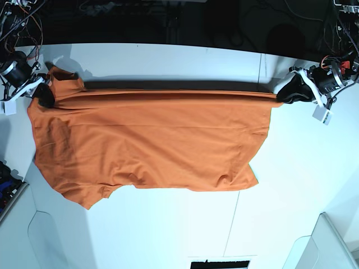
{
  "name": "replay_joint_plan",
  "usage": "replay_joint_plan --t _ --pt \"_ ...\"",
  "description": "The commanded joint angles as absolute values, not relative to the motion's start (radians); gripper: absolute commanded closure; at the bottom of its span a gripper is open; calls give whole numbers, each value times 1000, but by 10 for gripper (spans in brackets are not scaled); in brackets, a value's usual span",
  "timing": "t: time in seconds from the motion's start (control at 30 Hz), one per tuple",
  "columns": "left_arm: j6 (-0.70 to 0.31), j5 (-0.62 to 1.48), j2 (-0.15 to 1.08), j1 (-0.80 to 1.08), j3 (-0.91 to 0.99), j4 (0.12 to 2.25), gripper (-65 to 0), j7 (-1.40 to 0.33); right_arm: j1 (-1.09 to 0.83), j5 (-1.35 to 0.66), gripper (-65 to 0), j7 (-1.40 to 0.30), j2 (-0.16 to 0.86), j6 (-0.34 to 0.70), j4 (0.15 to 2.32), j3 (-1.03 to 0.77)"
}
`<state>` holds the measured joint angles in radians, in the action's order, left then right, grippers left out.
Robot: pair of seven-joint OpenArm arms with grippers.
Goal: Layout the t-shirt on the table in an organized manner, then fold the t-shirt properly
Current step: 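Grasp the shirt's long side edge with both grippers and lift it, then fold the lifted edge over the shirt body with both grippers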
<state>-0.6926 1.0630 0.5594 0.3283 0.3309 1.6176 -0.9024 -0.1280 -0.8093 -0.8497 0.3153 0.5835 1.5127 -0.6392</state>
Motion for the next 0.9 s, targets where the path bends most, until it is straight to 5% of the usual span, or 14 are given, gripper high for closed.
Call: replay_joint_plan --t 0.0,0.37,0.77,0.87 --pt "-698 1073 579 310 334 1632 0 -885 -103 -809 0 -826 335 583 1525 -647" --pt "-698 962 580 244 198 1607 0 -858 -31 -826 0 -920 336 580 1497 -646" --pt "-698 1059 604 319 217 1649 0 -933 -224 -833 0 -947 337 580 1533 -656" --pt "-698 1059 604 334 217 1649 0 -933 -247 -832 -206 -947 338 580 1533 -656"
